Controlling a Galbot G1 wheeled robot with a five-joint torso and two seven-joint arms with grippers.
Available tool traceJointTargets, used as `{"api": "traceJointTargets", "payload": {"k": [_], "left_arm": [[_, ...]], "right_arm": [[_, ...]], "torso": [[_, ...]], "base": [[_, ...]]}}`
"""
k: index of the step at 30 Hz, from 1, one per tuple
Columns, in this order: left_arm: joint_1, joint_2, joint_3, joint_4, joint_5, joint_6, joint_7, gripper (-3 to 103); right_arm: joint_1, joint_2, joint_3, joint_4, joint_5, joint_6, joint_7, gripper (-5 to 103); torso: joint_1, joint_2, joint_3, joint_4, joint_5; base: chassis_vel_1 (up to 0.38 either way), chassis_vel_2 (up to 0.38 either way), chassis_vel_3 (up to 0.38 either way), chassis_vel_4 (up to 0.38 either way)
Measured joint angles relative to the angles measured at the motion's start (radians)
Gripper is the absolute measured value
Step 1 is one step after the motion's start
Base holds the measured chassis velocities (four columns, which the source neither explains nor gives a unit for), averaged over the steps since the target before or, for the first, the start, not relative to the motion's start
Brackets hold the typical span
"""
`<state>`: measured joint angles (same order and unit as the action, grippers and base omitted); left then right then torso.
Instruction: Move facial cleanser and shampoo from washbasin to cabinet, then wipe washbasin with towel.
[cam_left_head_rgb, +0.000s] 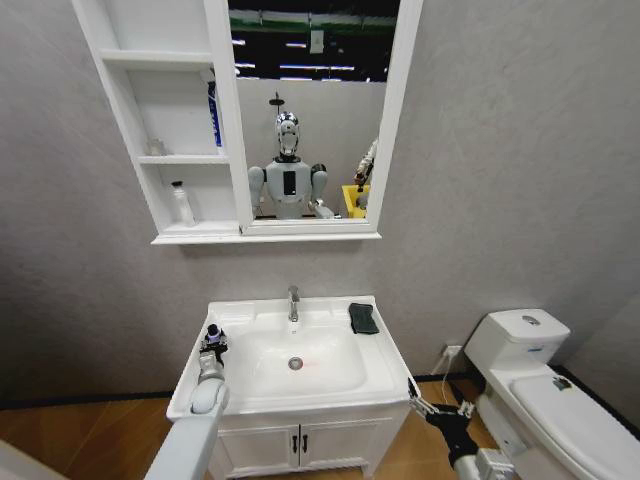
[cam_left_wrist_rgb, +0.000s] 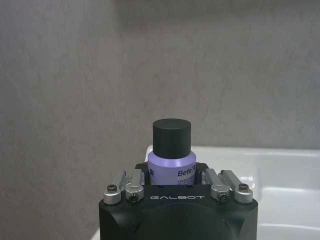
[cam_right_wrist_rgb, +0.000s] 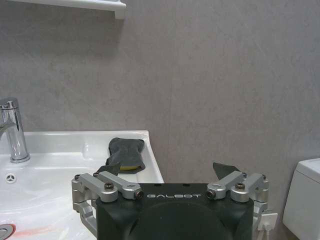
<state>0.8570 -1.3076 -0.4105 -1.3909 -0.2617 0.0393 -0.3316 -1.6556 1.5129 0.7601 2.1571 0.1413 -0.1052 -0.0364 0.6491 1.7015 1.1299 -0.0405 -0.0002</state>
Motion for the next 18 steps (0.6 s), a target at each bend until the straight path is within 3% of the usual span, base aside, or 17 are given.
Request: {"api": "traceJointTargets", "payload": {"k": [3, 6, 8, 9, 11, 12, 14, 15, 16, 18], "left_arm": [[0.039, 0.069, -0.003, -0.245, -0.028, 0.157, -0.053, 43], [0.034, 0.117, 0.016, -0.332, -0.079, 0.204, -0.095, 43], [-0.017, 0.243, 0.065, -0.525, -0.26, 0.346, -0.197, 43], [-0.017, 0.243, 0.065, -0.525, -0.26, 0.346, -0.197, 43], [-0.107, 0.392, 0.105, -0.636, -0.497, 0.478, -0.277, 43], [-0.107, 0.392, 0.105, -0.636, -0.497, 0.478, -0.277, 43], [-0.213, 0.495, 0.127, -0.664, -0.659, 0.538, -0.323, 43], [-0.263, 0.523, 0.141, -0.663, -0.712, 0.553, -0.335, 43], [-0.263, 0.523, 0.141, -0.663, -0.712, 0.553, -0.335, 43], [-0.434, 0.563, 0.218, -0.61, -0.796, 0.564, -0.339, 43]], "right_arm": [[-0.001, -0.002, 0.003, 0.0, -0.001, 0.0, -0.002, 100], [-0.001, -0.002, 0.003, -0.002, -0.004, 0.0, -0.002, 100], [0.0, -0.002, -0.002, -0.008, -0.012, 0.0, -0.002, 100], [0.0, -0.002, -0.002, -0.008, -0.012, 0.0, -0.002, 100], [-0.004, -0.006, -0.01, -0.019, -0.02, 0.0, -0.003, 100], [-0.004, -0.006, -0.01, -0.019, -0.02, 0.0, -0.003, 100], [-0.007, -0.004, -0.018, -0.026, -0.03, 0.001, -0.008, 100], [-0.008, -0.003, -0.023, -0.026, -0.034, 0.001, -0.009, 100], [-0.008, -0.003, -0.023, -0.026, -0.034, 0.001, -0.009, 100], [-0.007, -0.002, -0.036, -0.02, -0.046, -0.01, -0.016, 100]], "torso": [[0.0, 0.0, 0.0, 0.0002, -0.0001], [0.0, 0.0, 0.0, 0.0004, -0.0001], [0.0, 0.0, 0.0, 0.0, 0.0003], [0.0, 0.0, 0.0, 0.0, 0.0003], [0.0, 0.0, 0.0, 0.0, 0.0], [0.0, 0.0, 0.0, 0.0, 0.0], [0.0, 0.0, 0.0, 0.0002, 0.0003], [0.0, 0.0, 0.0, 0.0004, -0.0002], [0.0, 0.0, 0.0, 0.0004, -0.0002], [0.0, 0.0, 0.0, 0.0003, -0.0001]], "base": [[0.0, 0.0, 0.0, 0.0], [0.0, 0.0, 0.0, 0.0], [0.0, 0.0, 0.0, 0.0], [0.0, 0.0, 0.0, 0.0], [0.0, 0.0, 0.0, 0.0], [0.0, 0.0, 0.0, 0.0], [0.0, 0.0, 0.0, 0.0], [0.0, 0.0, 0.0, 0.0], [0.0, 0.0, 0.0, 0.0], [0.0, 0.0, 0.0, 0.0]]}}
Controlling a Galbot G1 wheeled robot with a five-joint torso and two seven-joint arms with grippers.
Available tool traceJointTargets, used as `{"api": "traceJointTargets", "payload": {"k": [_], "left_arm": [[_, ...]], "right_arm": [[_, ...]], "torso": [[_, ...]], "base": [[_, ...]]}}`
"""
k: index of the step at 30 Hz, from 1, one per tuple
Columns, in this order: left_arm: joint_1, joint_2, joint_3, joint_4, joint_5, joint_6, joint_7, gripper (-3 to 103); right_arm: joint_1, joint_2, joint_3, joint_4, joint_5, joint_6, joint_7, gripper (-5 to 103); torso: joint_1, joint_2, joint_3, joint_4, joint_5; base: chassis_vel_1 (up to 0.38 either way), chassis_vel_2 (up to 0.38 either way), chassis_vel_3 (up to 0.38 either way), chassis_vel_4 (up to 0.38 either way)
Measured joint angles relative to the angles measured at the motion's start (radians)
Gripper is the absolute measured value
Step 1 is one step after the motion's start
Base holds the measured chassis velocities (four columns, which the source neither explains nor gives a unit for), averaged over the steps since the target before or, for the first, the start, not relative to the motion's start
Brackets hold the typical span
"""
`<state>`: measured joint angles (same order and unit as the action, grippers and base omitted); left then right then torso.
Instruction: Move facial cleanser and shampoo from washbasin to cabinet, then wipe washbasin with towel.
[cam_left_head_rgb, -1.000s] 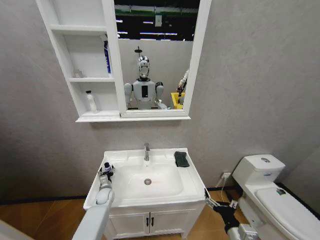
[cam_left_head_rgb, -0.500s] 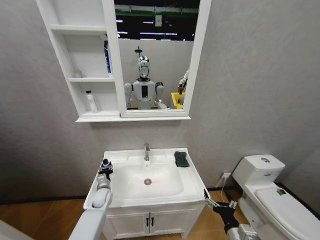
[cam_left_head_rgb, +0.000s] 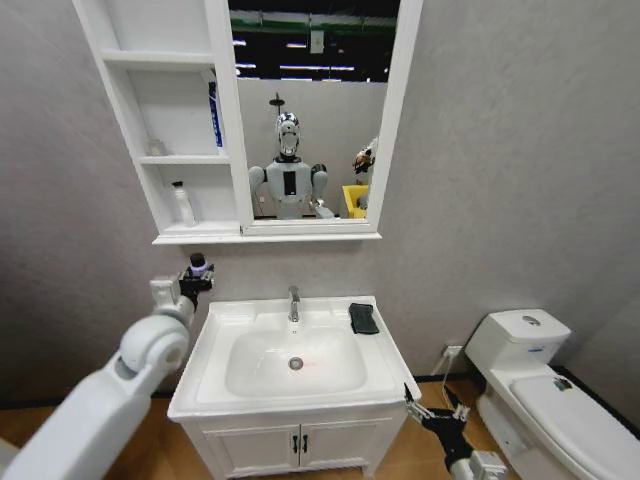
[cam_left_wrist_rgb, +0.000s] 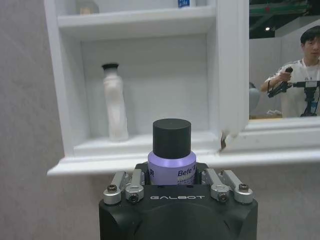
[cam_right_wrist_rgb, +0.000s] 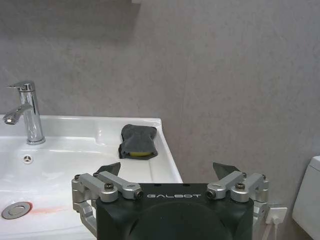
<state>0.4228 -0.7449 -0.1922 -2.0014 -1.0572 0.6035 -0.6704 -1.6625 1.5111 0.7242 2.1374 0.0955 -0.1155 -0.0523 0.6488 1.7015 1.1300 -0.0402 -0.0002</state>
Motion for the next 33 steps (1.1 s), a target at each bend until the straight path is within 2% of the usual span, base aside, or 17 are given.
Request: {"api": "traceJointTargets", "payload": {"k": [1, 3, 4, 6, 7, 9, 10, 13, 14, 18, 23, 29, 33], "left_arm": [[0.0, 0.0, 0.0, 0.0, 0.0, 0.0, 0.0, 43], [-0.164, 0.004, 0.087, 0.079, -0.031, -0.003, 0.013, 43], [-0.164, 0.004, 0.087, 0.079, -0.031, -0.003, 0.013, 43], [-0.346, -0.017, 0.175, 0.188, -0.088, 0.014, 0.017, 43], [-0.346, -0.017, 0.175, 0.188, -0.088, 0.014, 0.017, 43], [-0.503, -0.055, 0.249, 0.329, -0.094, 0.02, 0.047, 43], [-0.503, -0.055, 0.249, 0.329, -0.094, 0.02, 0.047, 43], [-0.612, -0.102, 0.314, 0.473, -0.091, 0.018, 0.095, 43], [-0.612, -0.102, 0.314, 0.473, -0.091, 0.018, 0.095, 43], [-0.688, -0.153, 0.369, 0.62, -0.11, 0.046, 0.154, 43], [-0.73, -0.199, 0.397, 0.733, -0.134, 0.06, 0.171, 43], [-0.744, -0.267, 0.404, 0.86, -0.049, 0.037, 0.208, 43], [-0.736, -0.281, 0.396, 0.895, 0.004, 0.029, 0.226, 43]], "right_arm": [[0.0, 0.0, 0.0, 0.0, 0.0, 0.0, 0.0, 100], [0.012, 0.001, -0.006, 0.017, -0.007, -0.015, -0.001, 100], [0.012, 0.001, -0.006, 0.017, -0.007, -0.015, -0.001, 100], [0.023, -0.008, -0.005, 0.033, -0.007, -0.038, 0.0, 100], [0.023, -0.008, -0.005, 0.033, -0.007, -0.038, 0.0, 100], [0.025, -0.015, -0.002, 0.04, -0.007, -0.046, 0.001, 100], [0.025, -0.015, -0.002, 0.04, -0.007, -0.046, 0.001, 100], [0.015, -0.012, -0.003, 0.045, -0.008, -0.046, 0.001, 100], [0.015, -0.012, -0.003, 0.045, -0.008, -0.046, 0.001, 100], [0.012, -0.011, -0.005, 0.045, -0.012, -0.046, 0.001, 100], [0.013, -0.008, -0.003, 0.046, -0.01, -0.035, 0.009, 100], [0.0, 0.0, 0.012, 0.044, 0.004, -0.013, 0.023, 100], [-0.004, -0.001, 0.024, 0.042, 0.015, 0.002, 0.03, 100]], "torso": [[0.0, 0.0, 0.0, 0.0, 0.0], [0.0, 0.0, 0.0, -0.0004, 0.0], [0.0, 0.0, 0.0, -0.0004, 0.0], [0.0, 0.0, 0.0, -0.0003, 0.0], [0.0, 0.0, 0.0, -0.0003, 0.0], [0.0, 0.0, 0.0, -0.0004, 0.0006], [0.0, 0.0, 0.0, -0.0004, 0.0006], [0.0, 0.0, 0.0, -0.0005, 0.0004], [0.0, 0.0, 0.0, -0.0005, 0.0004], [0.0, 0.0, 0.0, -0.0003, 0.0003], [0.0, 0.0, 0.0, -0.0001, 0.0002], [0.0, 0.0, 0.0, -0.0003, 0.0002], [-0.001, 0.001, -0.001, 0.0002, 0.0004]], "base": [[0.0, 0.0, 0.0, 0.0], [0.0, 0.0, 0.0, 0.0], [0.0, 0.0, 0.0, 0.0], [0.0, 0.0, 0.0, 0.0], [0.0, 0.0, 0.0, 0.0], [0.0, 0.0, 0.0, 0.0], [0.0, 0.0, 0.0, 0.0], [0.0, 0.0, 0.0, 0.0], [0.0, 0.0, 0.0, 0.0], [0.0, 0.0, 0.0, 0.0], [0.0, 0.0, 0.0, 0.0], [0.0, 0.0, 0.0, 0.0], [0.0, 0.0, 0.0, 0.0]]}}
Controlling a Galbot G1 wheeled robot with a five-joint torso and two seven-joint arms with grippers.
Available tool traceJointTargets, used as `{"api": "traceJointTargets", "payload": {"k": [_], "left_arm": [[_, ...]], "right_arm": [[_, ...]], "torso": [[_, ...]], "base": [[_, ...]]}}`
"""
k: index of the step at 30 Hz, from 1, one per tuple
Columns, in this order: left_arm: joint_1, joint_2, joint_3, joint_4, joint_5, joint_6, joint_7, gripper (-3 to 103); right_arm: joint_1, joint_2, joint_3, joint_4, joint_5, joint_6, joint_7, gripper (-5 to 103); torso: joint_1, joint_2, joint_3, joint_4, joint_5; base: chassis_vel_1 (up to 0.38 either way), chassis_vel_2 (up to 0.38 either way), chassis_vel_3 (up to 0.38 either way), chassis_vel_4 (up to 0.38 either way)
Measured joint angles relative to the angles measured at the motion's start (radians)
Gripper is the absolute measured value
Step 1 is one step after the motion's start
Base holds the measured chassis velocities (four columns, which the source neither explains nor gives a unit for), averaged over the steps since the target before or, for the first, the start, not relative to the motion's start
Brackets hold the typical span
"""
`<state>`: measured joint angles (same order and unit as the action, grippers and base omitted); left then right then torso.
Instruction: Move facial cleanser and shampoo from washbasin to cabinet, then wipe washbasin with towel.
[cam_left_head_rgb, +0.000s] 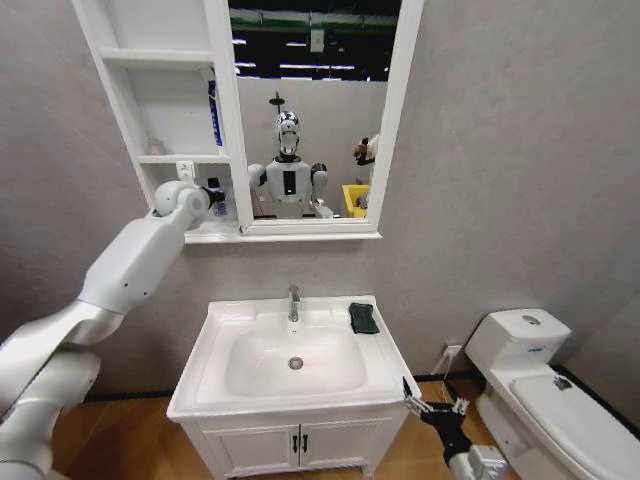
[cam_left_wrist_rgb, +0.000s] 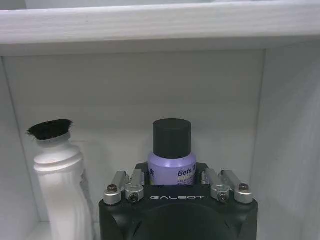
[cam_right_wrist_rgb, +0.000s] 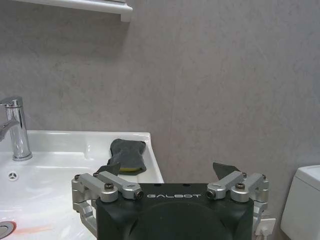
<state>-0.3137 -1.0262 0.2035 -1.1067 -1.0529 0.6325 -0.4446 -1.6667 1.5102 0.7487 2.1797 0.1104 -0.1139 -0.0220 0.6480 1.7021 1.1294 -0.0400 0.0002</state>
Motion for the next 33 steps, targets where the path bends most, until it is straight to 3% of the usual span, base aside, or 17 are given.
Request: {"api": "traceJointTargets", "payload": {"k": [4, 11, 14, 15, 19, 22, 25, 33], "left_arm": [[0.005, -0.003, -0.001, 0.034, 0.044, -0.014, 0.022, 43], [0.024, 0.001, -0.013, 0.028, 0.053, -0.023, 0.03, 42], [0.032, -0.002, -0.025, 0.023, 0.054, -0.027, 0.029, 58], [0.032, -0.002, -0.025, 0.023, 0.054, -0.027, 0.029, 58], [0.048, -0.002, -0.034, 0.001, 0.054, -0.029, 0.028, 75], [0.055, 0.0, -0.037, -0.012, 0.053, -0.03, 0.025, 81], [0.06, 0.006, -0.051, -0.036, 0.058, -0.03, 0.015, 96], [0.081, 0.039, -0.079, -0.118, 0.075, -0.017, -0.026, 100]], "right_arm": [[0.004, -0.002, 0.001, -0.001, 0.004, 0.001, 0.003, 100], [0.018, -0.006, -0.002, 0.0, 0.004, -0.005, 0.003, 100], [0.022, -0.008, -0.001, 0.0, 0.005, -0.01, 0.003, 100], [0.022, -0.008, -0.001, 0.0, 0.005, -0.01, 0.003, 100], [0.018, -0.008, 0.0, 0.0, 0.005, -0.01, 0.003, 100], [0.017, -0.008, 0.001, -0.003, 0.005, -0.01, 0.003, 100], [0.019, -0.008, 0.0, -0.005, 0.004, -0.011, 0.003, 100], [0.027, -0.009, -0.007, -0.009, 0.001, -0.016, 0.002, 100]], "torso": [[0.0, 0.0, 0.0, 0.0002, 0.0], [0.001, 0.0, 0.0, 0.0002, -0.0002], [0.001, -0.001, 0.001, 0.0004, -0.0004], [0.001, -0.001, 0.001, 0.0004, -0.0004], [0.002, -0.001, 0.001, -0.0015, -0.0003], [0.002, -0.001, 0.001, -0.0018, -0.0001], [0.002, -0.001, 0.001, -0.0011, -0.0001], [0.001, -0.001, 0.001, -0.0006, -0.0001]], "base": [[0.0, 0.0, 0.0, 0.0], [0.0, 0.0, 0.0, 0.0], [0.0, 0.0, 0.0, 0.0], [0.0, 0.0, 0.0, 0.0], [0.0, 0.0, 0.0, 0.0], [0.0, 0.0, 0.0, 0.0], [0.0, 0.0, 0.0, 0.0], [0.0, 0.0, 0.0, 0.0]]}}
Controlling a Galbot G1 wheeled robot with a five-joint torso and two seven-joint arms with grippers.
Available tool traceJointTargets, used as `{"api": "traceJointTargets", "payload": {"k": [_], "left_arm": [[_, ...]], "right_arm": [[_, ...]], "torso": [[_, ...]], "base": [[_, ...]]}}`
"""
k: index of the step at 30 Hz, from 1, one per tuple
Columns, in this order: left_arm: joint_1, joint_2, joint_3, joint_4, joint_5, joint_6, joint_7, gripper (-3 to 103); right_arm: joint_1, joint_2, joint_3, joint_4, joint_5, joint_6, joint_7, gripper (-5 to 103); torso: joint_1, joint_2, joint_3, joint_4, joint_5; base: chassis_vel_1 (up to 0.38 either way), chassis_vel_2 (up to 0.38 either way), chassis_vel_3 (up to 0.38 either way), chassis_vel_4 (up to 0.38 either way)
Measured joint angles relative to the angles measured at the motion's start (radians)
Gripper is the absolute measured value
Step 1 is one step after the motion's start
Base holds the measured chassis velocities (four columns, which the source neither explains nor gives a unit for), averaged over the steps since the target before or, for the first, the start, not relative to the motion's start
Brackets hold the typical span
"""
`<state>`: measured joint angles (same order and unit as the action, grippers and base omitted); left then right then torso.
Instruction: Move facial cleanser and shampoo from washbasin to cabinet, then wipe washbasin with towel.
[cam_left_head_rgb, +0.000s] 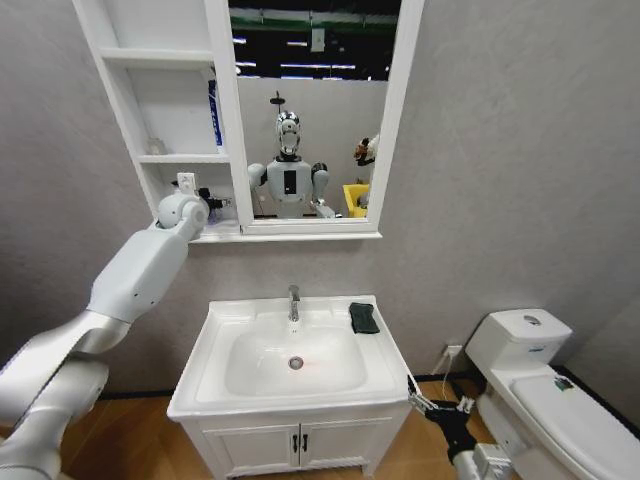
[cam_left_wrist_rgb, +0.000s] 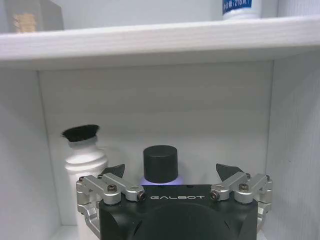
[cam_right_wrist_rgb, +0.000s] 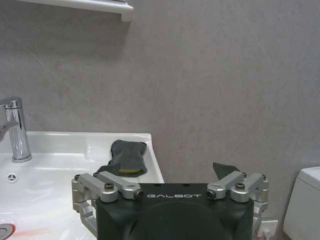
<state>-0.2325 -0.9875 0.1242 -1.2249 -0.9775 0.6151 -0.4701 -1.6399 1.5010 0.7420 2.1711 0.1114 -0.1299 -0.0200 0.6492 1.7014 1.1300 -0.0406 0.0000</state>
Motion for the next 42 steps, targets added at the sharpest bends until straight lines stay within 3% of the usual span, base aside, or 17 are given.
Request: {"api": "traceJointTargets", "payload": {"k": [8, 13, 17, 19, 20, 22, 23, 24, 26, 28, 29, 30, 31, 33, 34, 38, 42], "left_arm": [[0.075, 0.043, -0.091, -0.178, 0.016, 0.008, -0.05, 100], [0.212, 0.096, -0.202, -0.354, 0.04, -0.005, -0.096, 100], [0.41, 0.186, -0.312, -0.583, 0.042, -0.01, -0.146, 100], [0.601, 0.233, -0.448, -0.766, 0.028, -0.007, -0.165, 100], [0.601, 0.233, -0.448, -0.766, 0.028, -0.007, -0.165, 100], [0.86, 0.221, -0.6, -0.915, 0.054, -0.006, -0.14, 100], [0.86, 0.221, -0.6, -0.915, 0.054, -0.006, -0.14, 100], [0.978, 0.195, -0.668, -0.966, 0.095, -0.019, -0.096, 100], [1.277, 0.068, -0.822, -1.054, 0.272, -0.108, 0.022, 100], [1.341, 0.029, -0.851, -1.066, 0.32, -0.132, 0.05, 100], [1.421, -0.022, -0.887, -1.08, 0.383, -0.164, 0.09, 100], [1.577, -0.125, -0.942, -1.103, 0.501, -0.239, 0.177, 100], [1.577, -0.125, -0.942, -1.103, 0.501, -0.239, 0.177, 100], [1.702, -0.225, -0.968, -1.12, 0.597, -0.315, 0.275, 100], [1.832, -0.41, -0.976, -1.128, 0.752, -0.453, 0.409, 100], [1.909, -0.501, -0.966, -1.128, 0.793, -0.525, 0.444, 100], [1.931, -0.522, -0.98, -1.125, 0.79, -0.549, 0.458, 100]], "right_arm": [[0.006, 0.001, -0.008, 0.0, -0.007, -0.007, -0.001, 100], [0.012, 0.004, -0.005, 0.016, -0.001, -0.019, 0.001, 100], [0.012, 0.005, 0.001, 0.034, 0.0, -0.021, 0.0, 100], [0.017, 0.004, 0.005, 0.042, 0.001, -0.022, 0.0, 100], [0.017, 0.004, 0.005, 0.042, 0.001, -0.022, 0.0, 100], [0.022, 0.002, 0.005, 0.051, 0.002, -0.023, 0.0, 100], [0.022, 0.002, 0.005, 0.051, 0.002, -0.023, 0.0, 100], [0.023, 0.002, 0.003, 0.054, 0.003, -0.024, 0.0, 100], [0.022, 0.002, -0.004, 0.065, 0.003, -0.025, -0.001, 100], [0.021, 0.001, -0.005, 0.068, 0.003, -0.025, -0.002, 100], [0.019, -0.001, -0.007, 0.072, 0.003, -0.025, -0.002, 100], [0.016, -0.003, -0.011, 0.081, 0.003, -0.026, -0.005, 100], [0.016, -0.003, -0.011, 0.081, 0.003, -0.026, -0.005, 100], [0.013, -0.005, -0.012, 0.09, 0.003, -0.026, -0.008, 100], [0.001, 0.002, -0.009, 0.109, 0.003, -0.024, -0.01, 100], [-0.027, 0.0, 0.002, 0.128, 0.003, -0.014, -0.012, 100], [-0.043, -0.006, 0.007, 0.135, 0.003, -0.006, -0.013, 100]], "torso": [[0.0, 0.0, 0.0, -0.0002, 0.0001], [0.0, 0.0, 0.0, -0.0001, 0.0002], [0.0, 0.0, 0.0, 0.0001, -0.0007], [0.0, 0.0, 0.0, 0.0006, 0.0006], [0.0, 0.0, 0.0, 0.0006, 0.0006], [-0.001, 0.0, 0.0, 0.0007, -0.0009], [-0.001, 0.0, 0.0, 0.0007, -0.0009], [-0.001, 0.0, 0.0, -0.0001, -0.0001], [-0.001, 0.0, 0.0, 0.0, -0.0002], [-0.001, 0.0, 0.0, 0.0002, -0.0007], [0.0, 0.0, 0.0, 0.0003, -0.0007], [-0.001, 0.0, 0.0, 0.0006, 0.0], [-0.001, 0.0, 0.0, 0.0006, 0.0], [-0.001, 0.0, 0.0, 0.0007, 0.0], [0.0, 0.0, 0.0, 0.0001, 0.0001], [0.0, 0.0, 0.0, 0.0, 0.0003], [0.0, 0.0, 0.0, 0.0, 0.0003]], "base": [[0.0, 0.0, 0.0, 0.0], [0.0, 0.0, 0.0, 0.0], [0.0, 0.0, 0.0, 0.0], [0.0, 0.0, 0.0, 0.0], [0.0, 0.0, 0.0, 0.0], [0.0, 0.0, 0.0, 0.0], [0.0, 0.0, 0.0, 0.0], [0.0, 0.0, 0.0, 0.0], [0.0, 0.0, 0.0, 0.0], [0.0, 0.0, 0.0, 0.0], [0.0, 0.0, 0.0, 0.0], [0.0, 0.0, 0.0, 0.0], [0.0, 0.0, 0.0, 0.0], [0.0, 0.0, 0.0, 0.0], [0.0, 0.0, 0.0, 0.0], [0.0, 0.0, 0.0, 0.0], [0.0, 0.0, 0.0, 0.0]]}}
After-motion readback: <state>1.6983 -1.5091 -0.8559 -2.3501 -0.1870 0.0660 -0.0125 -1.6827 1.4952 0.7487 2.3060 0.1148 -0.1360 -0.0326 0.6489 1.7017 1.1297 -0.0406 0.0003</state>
